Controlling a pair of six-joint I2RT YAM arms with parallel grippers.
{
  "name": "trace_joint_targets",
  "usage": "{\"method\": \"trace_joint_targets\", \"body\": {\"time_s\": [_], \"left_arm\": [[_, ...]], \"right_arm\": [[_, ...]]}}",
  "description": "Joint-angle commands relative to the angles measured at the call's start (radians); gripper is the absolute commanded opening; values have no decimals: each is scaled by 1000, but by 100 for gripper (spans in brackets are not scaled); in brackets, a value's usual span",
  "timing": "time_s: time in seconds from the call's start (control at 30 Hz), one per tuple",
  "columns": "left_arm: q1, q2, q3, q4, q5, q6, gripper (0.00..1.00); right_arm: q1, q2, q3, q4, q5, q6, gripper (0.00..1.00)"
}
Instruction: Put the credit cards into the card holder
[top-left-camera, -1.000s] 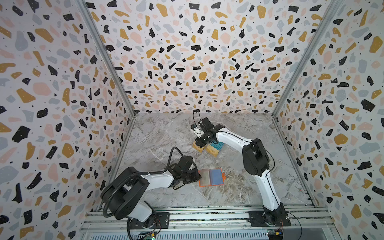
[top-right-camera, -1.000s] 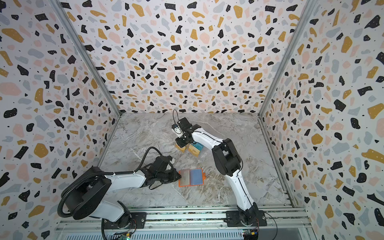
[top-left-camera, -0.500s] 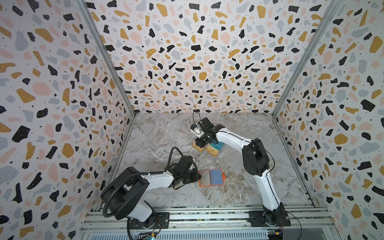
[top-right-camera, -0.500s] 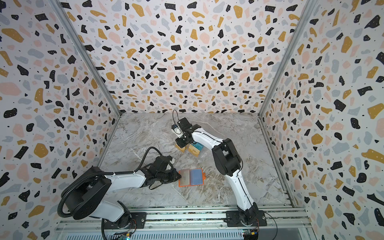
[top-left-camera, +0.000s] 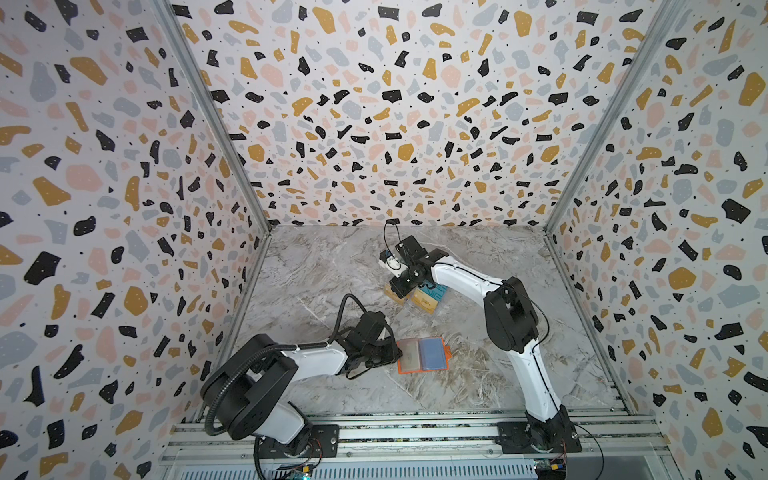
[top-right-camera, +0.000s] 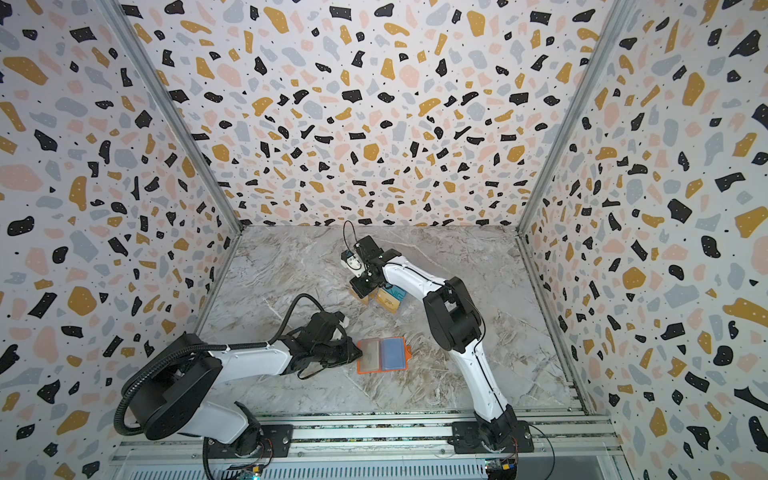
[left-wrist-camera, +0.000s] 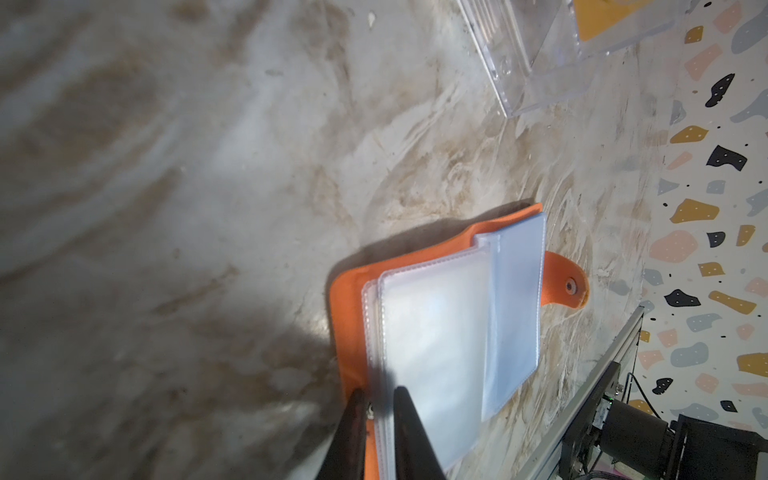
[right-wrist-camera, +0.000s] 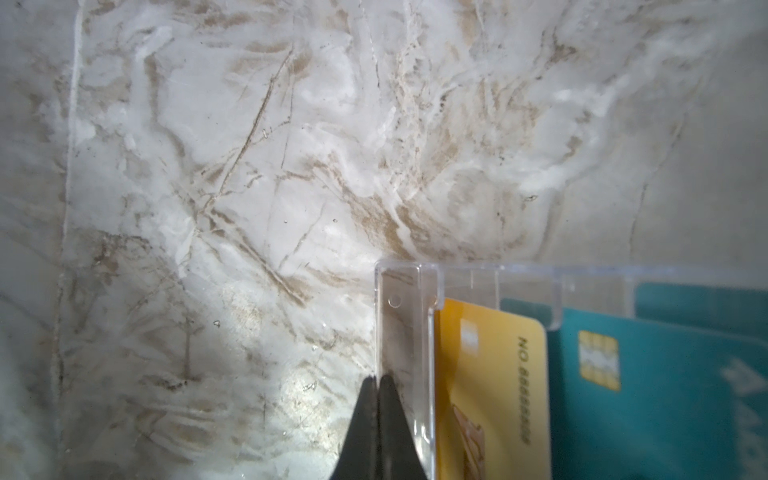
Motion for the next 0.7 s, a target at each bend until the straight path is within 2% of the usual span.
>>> {"method": "trace_joint_targets", "body": {"time_s": [0.0,0.67], "left_arm": [[0,-6,-11,-83,-21,7,17],[0,-13,-9,-83,-34,10,17]], "right_arm": [[6,-10,39,-25,-6,-14,1],[-26,-124,27,17,-49,7,0]]}}
